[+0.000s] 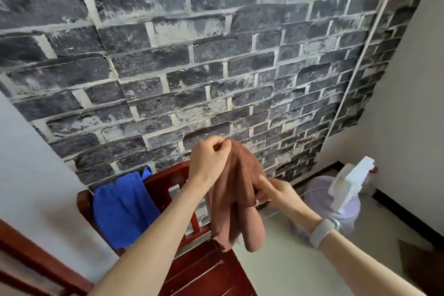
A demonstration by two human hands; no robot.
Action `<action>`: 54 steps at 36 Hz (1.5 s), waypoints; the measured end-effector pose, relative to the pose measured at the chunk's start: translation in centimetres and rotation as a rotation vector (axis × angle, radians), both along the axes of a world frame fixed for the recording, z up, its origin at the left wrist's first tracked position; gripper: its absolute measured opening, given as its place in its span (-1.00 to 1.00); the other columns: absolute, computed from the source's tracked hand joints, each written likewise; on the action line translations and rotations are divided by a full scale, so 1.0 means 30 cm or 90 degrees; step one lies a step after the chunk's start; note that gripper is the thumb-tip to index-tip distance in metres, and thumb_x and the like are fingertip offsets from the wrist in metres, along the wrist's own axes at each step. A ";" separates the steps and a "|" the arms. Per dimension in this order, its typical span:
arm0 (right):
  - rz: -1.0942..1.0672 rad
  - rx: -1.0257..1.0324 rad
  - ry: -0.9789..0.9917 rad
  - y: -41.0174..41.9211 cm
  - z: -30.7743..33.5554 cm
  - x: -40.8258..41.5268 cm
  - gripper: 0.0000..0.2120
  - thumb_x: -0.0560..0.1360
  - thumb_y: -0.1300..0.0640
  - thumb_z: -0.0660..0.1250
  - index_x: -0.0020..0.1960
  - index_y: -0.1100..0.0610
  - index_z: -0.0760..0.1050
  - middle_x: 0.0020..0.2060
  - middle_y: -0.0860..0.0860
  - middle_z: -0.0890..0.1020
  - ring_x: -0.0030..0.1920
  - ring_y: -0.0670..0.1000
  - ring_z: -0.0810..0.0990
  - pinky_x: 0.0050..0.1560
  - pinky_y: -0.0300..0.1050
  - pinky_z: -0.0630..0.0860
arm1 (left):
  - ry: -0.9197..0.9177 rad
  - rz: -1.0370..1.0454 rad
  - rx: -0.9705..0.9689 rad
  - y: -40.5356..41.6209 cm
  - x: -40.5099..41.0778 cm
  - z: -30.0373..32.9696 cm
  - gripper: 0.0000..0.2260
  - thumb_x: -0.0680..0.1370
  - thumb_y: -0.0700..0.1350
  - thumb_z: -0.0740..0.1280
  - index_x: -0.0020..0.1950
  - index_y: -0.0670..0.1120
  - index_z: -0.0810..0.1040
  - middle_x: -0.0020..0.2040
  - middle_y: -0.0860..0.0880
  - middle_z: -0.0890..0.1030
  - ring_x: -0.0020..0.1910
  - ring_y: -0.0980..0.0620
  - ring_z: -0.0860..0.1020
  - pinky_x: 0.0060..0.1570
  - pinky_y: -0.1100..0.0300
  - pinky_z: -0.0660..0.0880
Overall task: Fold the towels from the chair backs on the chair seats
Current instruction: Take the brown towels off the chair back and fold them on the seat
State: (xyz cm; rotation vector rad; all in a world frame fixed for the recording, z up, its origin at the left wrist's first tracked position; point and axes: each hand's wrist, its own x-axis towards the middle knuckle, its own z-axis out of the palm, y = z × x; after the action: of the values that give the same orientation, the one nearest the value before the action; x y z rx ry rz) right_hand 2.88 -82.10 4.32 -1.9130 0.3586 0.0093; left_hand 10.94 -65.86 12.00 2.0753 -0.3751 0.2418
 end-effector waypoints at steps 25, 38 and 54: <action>0.154 -0.152 -0.329 0.095 0.295 0.170 -0.80 0.39 0.34 0.38 -0.01 0.20 0.48 -0.13 0.00 0.56 -0.15 -0.04 0.53 -0.09 -0.31 0.46 | 0.137 -0.203 0.054 0.105 -0.025 -0.088 -0.90 0.47 -0.14 0.41 -0.08 0.03 0.53 -0.18 0.11 0.59 -0.12 0.14 0.56 -0.10 0.26 0.47; 0.140 -0.075 0.005 0.050 -0.204 -0.034 -0.72 0.43 0.12 0.35 0.12 -0.06 0.43 -0.16 -0.15 0.51 -0.17 -0.08 0.50 -0.13 -0.35 0.41 | 0.346 -0.033 -0.218 0.003 -0.013 -0.083 -0.88 0.43 -0.06 0.40 -0.07 -0.03 0.55 -0.05 -0.07 0.65 -0.03 -0.05 0.61 0.04 -0.07 0.54; 0.068 -0.248 -0.167 0.068 -0.093 0.149 -0.73 0.55 0.27 0.15 0.17 0.14 0.53 0.05 0.14 0.60 0.08 0.14 0.54 -0.01 -0.17 0.36 | 0.389 0.103 -0.441 0.304 -0.017 -0.086 -0.85 0.44 -0.21 0.40 -0.04 -0.05 0.53 -0.10 0.00 0.62 -0.07 0.08 0.58 -0.11 0.19 0.46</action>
State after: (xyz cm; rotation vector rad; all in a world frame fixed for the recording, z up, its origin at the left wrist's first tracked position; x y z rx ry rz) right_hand 7.35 -80.05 1.52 -2.2828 0.0823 -0.2558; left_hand 10.44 -56.75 9.43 1.3946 0.2309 -0.1595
